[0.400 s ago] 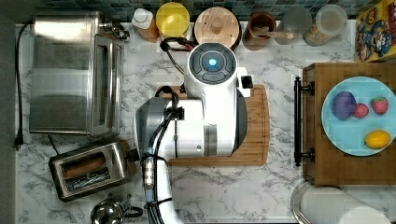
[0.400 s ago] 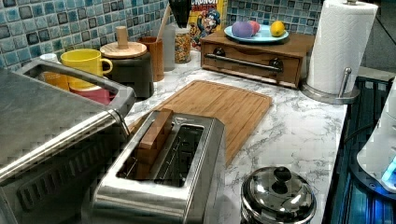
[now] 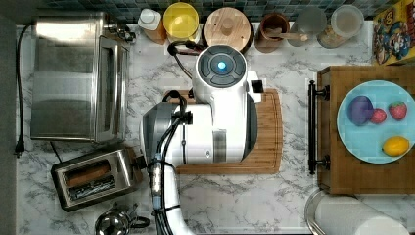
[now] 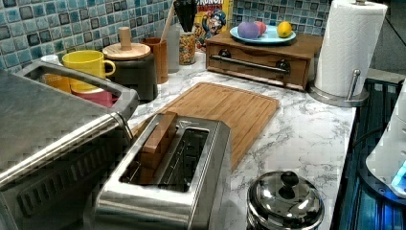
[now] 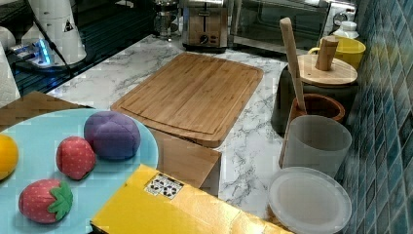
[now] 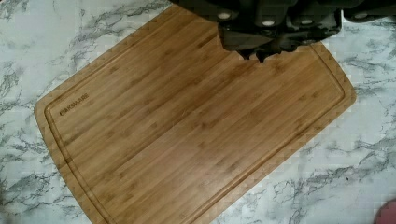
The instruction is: Turn on the toaster.
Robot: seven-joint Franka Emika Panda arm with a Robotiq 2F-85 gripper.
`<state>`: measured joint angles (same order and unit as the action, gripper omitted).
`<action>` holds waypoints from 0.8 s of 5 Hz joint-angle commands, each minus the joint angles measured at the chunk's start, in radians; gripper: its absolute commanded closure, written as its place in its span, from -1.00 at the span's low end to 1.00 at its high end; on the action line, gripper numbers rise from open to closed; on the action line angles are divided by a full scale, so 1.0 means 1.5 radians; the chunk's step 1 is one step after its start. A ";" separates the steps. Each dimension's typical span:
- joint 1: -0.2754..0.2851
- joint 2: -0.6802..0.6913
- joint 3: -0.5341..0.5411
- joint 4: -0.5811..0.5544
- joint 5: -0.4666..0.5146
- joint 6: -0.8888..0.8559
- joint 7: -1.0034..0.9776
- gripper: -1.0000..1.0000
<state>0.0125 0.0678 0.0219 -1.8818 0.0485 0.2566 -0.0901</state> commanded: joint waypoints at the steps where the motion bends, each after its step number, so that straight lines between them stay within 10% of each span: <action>1: 0.027 -0.077 0.030 -0.135 0.074 0.107 -0.237 1.00; 4: 0.106 -0.135 0.038 -0.255 0.162 0.187 -0.460 1.00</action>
<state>0.0837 -0.0834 0.0654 -2.2148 0.1986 0.5020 -0.6924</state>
